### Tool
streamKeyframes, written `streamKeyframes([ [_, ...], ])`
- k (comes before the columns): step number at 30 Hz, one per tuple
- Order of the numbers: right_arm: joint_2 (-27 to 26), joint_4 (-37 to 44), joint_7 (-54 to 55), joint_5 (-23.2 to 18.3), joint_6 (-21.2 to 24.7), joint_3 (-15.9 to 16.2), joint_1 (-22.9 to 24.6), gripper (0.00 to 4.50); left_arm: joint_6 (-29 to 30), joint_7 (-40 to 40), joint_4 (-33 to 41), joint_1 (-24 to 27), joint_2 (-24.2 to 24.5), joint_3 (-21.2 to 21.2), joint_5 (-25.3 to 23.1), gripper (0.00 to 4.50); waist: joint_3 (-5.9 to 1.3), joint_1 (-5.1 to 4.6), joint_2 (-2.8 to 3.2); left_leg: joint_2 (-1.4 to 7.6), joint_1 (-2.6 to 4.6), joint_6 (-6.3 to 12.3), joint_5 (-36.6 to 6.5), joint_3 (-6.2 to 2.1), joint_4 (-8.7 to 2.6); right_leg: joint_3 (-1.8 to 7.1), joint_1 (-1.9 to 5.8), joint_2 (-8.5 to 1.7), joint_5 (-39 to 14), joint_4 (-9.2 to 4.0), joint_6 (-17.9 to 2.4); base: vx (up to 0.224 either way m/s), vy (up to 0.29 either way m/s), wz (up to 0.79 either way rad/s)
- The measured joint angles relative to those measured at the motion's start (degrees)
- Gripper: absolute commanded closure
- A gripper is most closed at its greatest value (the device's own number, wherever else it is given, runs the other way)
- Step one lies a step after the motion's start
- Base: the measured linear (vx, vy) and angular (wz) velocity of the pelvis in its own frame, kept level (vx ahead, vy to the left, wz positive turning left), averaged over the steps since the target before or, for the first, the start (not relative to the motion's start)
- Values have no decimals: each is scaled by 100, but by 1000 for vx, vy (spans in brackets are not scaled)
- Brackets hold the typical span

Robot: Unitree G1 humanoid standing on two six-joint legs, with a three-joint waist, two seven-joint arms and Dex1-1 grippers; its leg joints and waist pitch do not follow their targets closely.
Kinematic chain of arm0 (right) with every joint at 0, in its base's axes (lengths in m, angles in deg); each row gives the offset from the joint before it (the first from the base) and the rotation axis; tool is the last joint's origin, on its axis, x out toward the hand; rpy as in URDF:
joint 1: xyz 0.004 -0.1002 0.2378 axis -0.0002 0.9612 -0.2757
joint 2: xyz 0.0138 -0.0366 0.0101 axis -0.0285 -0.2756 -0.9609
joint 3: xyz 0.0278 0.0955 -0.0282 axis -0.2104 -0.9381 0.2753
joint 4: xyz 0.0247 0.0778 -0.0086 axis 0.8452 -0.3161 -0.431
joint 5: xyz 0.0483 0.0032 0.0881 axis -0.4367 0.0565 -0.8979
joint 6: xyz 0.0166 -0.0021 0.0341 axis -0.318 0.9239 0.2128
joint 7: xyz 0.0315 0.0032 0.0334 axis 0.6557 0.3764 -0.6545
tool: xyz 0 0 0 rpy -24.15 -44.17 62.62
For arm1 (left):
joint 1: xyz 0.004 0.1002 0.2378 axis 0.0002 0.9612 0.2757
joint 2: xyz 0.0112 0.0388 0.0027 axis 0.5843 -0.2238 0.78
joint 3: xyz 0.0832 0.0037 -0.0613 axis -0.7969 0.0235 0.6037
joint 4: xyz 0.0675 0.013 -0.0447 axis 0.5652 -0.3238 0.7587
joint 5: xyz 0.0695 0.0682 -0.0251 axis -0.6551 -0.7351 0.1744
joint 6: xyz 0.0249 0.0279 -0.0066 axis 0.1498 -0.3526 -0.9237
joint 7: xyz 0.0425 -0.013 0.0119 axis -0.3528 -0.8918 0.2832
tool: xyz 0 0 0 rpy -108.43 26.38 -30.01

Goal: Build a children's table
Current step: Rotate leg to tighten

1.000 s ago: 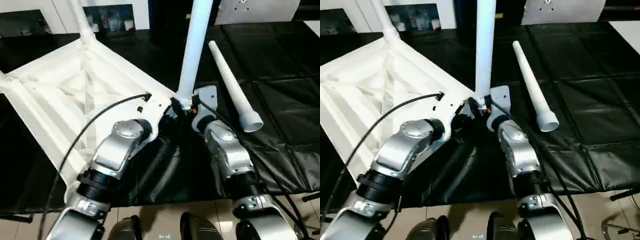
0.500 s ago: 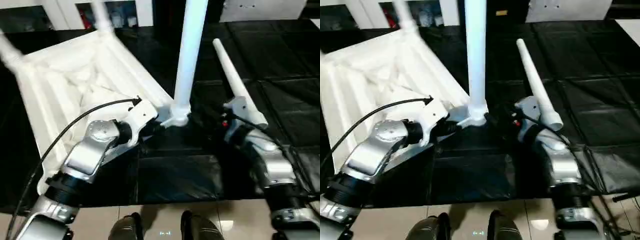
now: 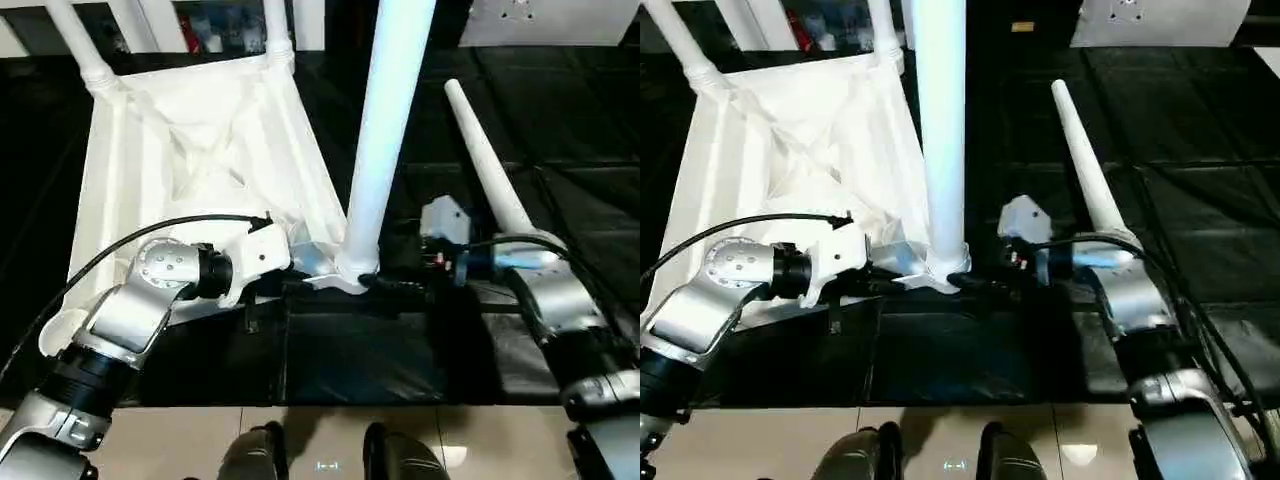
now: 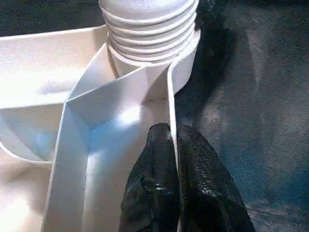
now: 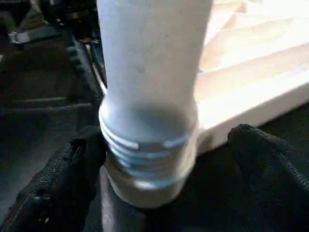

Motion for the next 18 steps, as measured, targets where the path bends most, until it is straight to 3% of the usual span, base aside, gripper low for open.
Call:
streamKeyframes([
  [13,-210,-334,-402,-46,-8,92,-178,156,-33,123,-5,7,8,-45,6,450,1,12,-2,0,-2,0,0,0,26,-3,5,-8,3,17,-5,0,0,0],
  [18,-209,-336,-437,-50,-8,92,-178,170,-35,153,-6,7,9,-45,6,450,1,12,-2,0,-3,0,0,0,27,-3,5,-8,3,17,-5,0,0,0],
])
